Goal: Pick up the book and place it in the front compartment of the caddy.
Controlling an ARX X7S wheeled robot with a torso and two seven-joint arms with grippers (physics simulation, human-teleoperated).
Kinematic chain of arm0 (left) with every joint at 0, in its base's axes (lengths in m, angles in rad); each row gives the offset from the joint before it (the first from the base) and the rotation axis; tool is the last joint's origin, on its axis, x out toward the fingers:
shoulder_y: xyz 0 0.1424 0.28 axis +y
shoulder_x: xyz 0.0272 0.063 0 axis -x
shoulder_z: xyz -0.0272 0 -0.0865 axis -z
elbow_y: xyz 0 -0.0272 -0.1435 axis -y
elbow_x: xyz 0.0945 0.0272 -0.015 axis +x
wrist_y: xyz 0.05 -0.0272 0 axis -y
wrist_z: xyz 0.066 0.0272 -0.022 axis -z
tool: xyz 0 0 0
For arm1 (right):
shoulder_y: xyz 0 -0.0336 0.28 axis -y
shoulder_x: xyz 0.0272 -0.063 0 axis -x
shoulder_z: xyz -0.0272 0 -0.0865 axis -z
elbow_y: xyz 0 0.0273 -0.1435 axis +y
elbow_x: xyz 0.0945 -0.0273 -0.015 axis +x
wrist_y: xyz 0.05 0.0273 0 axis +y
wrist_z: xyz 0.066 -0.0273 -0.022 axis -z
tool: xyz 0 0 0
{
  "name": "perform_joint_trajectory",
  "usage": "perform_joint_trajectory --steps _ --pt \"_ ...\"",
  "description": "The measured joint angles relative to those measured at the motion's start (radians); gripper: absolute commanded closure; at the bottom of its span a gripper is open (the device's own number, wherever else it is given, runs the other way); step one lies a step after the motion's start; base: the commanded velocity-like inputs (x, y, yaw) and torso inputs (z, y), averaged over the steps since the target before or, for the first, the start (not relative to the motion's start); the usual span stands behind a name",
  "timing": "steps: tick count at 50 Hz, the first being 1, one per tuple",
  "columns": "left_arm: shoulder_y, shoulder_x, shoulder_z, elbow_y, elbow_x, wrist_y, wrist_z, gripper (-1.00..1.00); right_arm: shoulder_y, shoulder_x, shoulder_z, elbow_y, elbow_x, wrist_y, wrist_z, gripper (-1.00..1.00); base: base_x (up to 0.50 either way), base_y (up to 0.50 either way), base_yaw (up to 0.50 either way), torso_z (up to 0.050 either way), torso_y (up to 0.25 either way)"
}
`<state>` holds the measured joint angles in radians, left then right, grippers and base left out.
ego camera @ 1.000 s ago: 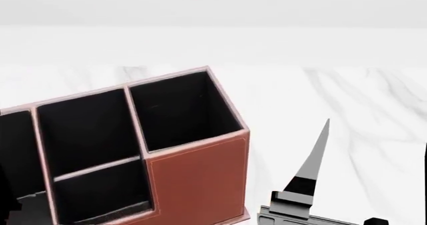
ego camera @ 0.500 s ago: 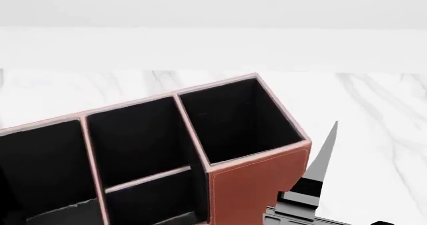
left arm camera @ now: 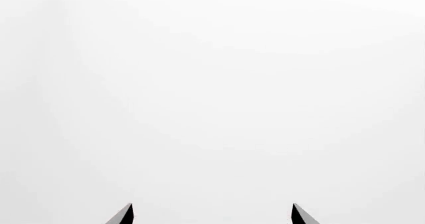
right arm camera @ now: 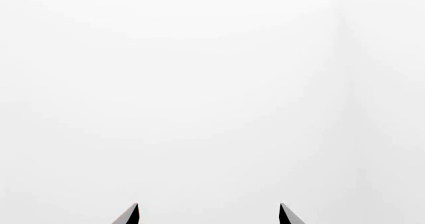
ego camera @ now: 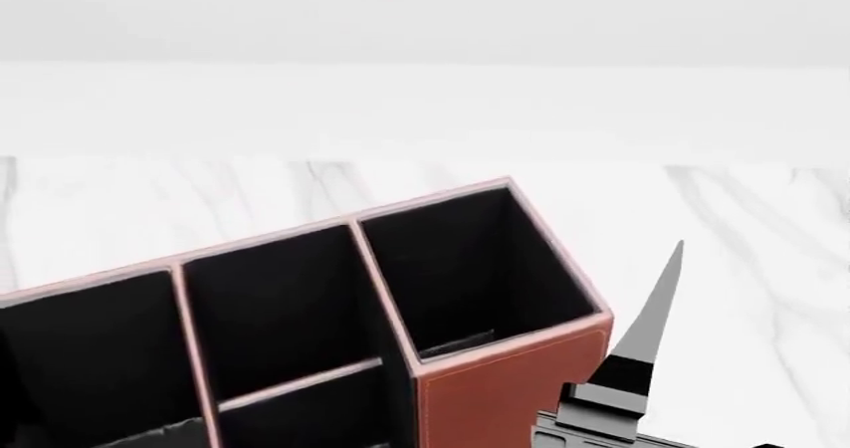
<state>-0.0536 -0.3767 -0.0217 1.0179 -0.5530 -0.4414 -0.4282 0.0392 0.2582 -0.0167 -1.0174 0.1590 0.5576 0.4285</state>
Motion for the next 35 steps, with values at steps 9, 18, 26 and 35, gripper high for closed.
perform_joint_trajectory --steps 9,18,26,35 --pt "-0.002 -0.014 0.012 -0.003 -0.001 0.007 -0.013 -1.00 0.000 0.007 -0.001 0.001 0.009 -0.003 0.007 -1.00 0.00 0.00 0.00 0.049 0.000" --pt "-0.019 -0.030 0.019 0.000 0.000 -0.013 -0.049 -1.00 0.001 0.015 0.006 -0.003 0.028 -0.004 0.012 -1.00 0.00 0.00 0.00 0.033 0.000" --pt "-0.077 -0.051 -0.007 0.007 -0.220 -0.020 -0.054 -1.00 -0.003 0.026 0.026 -0.012 0.063 -0.011 0.021 -1.00 0.00 0.00 0.00 0.000 0.000" --pt "-0.206 -0.126 0.012 0.002 -0.466 -0.047 -0.020 -1.00 -0.001 0.058 0.028 -0.021 0.101 -0.020 0.058 -1.00 0.00 0.00 0.00 0.000 0.000"
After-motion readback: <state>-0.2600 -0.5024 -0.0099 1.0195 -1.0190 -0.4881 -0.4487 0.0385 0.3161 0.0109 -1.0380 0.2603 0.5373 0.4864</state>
